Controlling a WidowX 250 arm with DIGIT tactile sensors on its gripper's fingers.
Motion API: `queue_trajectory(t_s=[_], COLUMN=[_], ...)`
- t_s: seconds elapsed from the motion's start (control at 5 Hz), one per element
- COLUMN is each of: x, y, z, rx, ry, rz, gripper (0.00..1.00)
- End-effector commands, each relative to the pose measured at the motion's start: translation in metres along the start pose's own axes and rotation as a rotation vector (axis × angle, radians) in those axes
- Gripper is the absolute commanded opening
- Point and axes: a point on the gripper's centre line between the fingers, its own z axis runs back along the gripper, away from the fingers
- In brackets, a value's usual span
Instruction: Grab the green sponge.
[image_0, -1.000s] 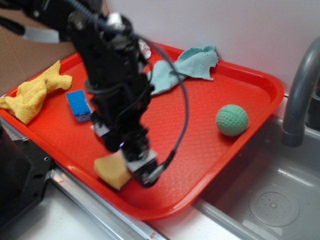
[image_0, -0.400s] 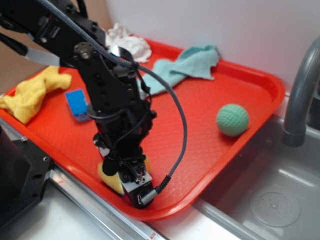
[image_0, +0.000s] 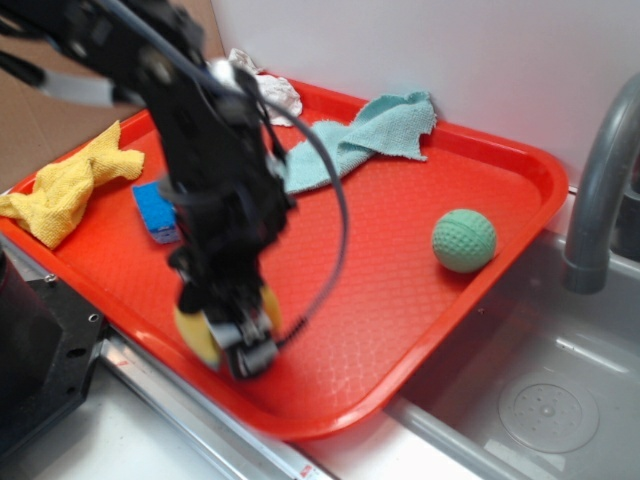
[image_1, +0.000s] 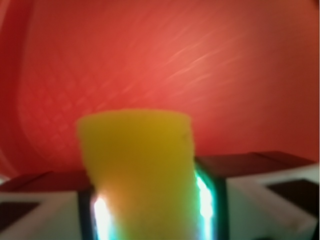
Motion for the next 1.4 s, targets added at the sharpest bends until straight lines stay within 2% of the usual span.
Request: queue_trajectory(t_s=[0.0,0.2,0.4,0.6,0.8,1.2], x=[-0.012,-0.013,-0.009,-0.002,0.008,0.015], y=[0.058,0.072,0.097,0.116,0.124,0.12], z=[0.112,0.147,0.167,0.181,0.182,0.169], rx=[-0.073,0.081,0.155,0.209,0.236,0.266], ry=[-0.112,-0.129,-0.178,-0.205,-0.213,-0.176], rz=[0.258,0.304,0.341,0.379,0.392,0.381], gripper=[0.0,0.0,0.0,0.0,0.0,0.0])
